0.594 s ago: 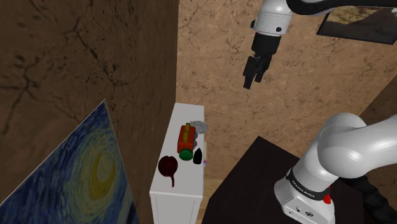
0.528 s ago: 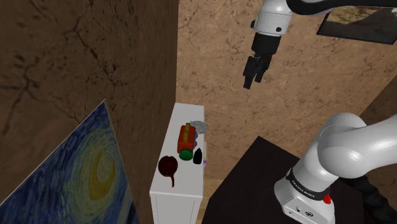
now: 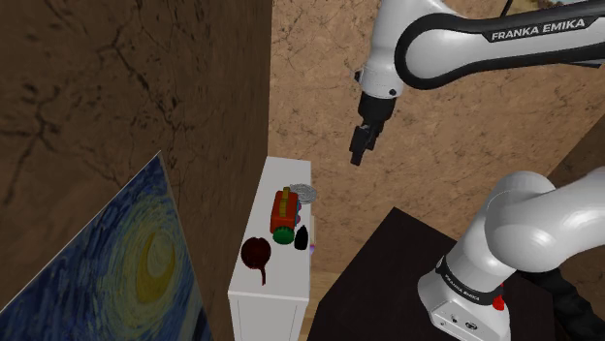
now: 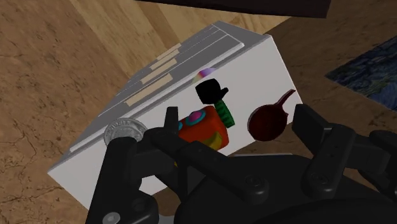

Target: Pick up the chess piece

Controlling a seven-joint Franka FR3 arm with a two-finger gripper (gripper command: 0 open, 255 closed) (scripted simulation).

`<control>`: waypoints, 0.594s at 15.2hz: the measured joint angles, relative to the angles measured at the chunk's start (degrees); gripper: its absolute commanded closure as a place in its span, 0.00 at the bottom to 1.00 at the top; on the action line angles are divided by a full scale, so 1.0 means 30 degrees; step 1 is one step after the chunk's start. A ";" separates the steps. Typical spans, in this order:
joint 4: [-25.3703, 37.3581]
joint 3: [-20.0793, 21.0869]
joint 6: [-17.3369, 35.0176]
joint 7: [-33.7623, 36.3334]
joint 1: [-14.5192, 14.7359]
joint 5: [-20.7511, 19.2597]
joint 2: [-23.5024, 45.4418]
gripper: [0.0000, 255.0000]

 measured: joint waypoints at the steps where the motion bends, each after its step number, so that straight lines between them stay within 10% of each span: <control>1: -0.0518 0.0184 0.0889 -0.0059 0.0117 -0.0060 0.0351 0.00; 9: -0.2314 0.1325 0.7427 -0.0554 0.0351 -0.1459 0.4813 0.00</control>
